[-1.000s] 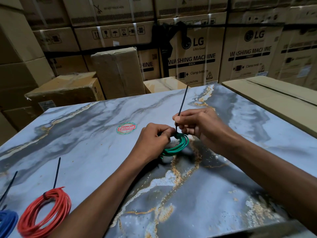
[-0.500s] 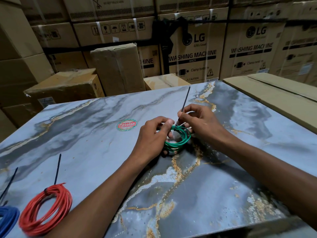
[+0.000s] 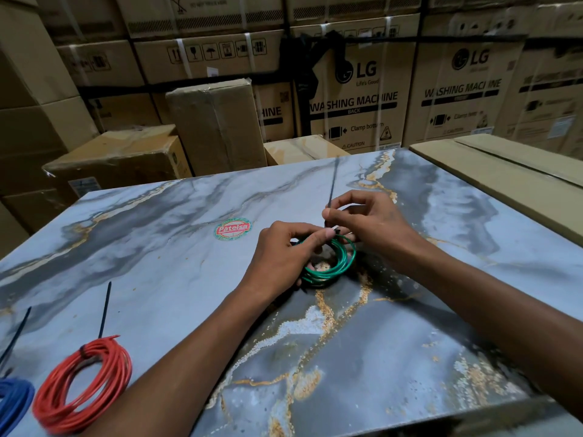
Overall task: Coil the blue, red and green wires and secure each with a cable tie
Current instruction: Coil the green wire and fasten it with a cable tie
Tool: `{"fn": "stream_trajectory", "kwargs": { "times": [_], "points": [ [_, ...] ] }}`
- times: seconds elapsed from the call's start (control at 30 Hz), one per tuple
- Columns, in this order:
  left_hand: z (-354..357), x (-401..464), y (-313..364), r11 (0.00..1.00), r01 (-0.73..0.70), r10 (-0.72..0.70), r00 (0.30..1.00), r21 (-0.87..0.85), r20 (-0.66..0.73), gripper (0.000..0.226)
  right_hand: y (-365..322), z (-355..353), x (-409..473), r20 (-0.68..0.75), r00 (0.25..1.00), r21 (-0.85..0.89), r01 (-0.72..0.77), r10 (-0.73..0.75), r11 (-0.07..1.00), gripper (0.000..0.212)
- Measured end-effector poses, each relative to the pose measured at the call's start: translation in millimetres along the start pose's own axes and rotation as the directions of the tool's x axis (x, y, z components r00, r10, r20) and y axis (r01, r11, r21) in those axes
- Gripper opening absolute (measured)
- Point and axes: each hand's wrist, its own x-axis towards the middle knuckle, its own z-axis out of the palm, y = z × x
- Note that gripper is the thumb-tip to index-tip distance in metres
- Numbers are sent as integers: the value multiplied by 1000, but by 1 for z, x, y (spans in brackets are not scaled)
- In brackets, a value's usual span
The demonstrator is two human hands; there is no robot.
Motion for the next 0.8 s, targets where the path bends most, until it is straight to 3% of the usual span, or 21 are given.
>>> {"fn": "stream_trajectory", "kwargs": {
  "times": [0.2, 0.37, 0.53, 0.67, 0.8],
  "points": [
    [-1, 1, 0, 997, -36, 40, 997, 69, -65, 18, -2, 0, -2, 46, 997, 33, -61, 59, 998, 17],
    [-9, 7, -4, 998, 18, -3, 972, 62, -235, 23, -6, 1, -5, 186, 964, 164, -221, 189, 961, 19],
    [-14, 7, -3, 999, 46, -45, 939, -4, -341, 20, -7, -1, -9, 125, 992, -10, -14, 15, 1000, 20],
    [-13, 7, -5, 998, 62, -66, 946, -21, -317, 23, -3, 8, -14, 104, 993, 48, 45, -49, 998, 23],
    [-12, 9, -9, 996, 83, -69, 946, 29, -317, 26, 0, 11, -16, 136, 990, 138, 3, -22, 990, 27]
  ]
}}
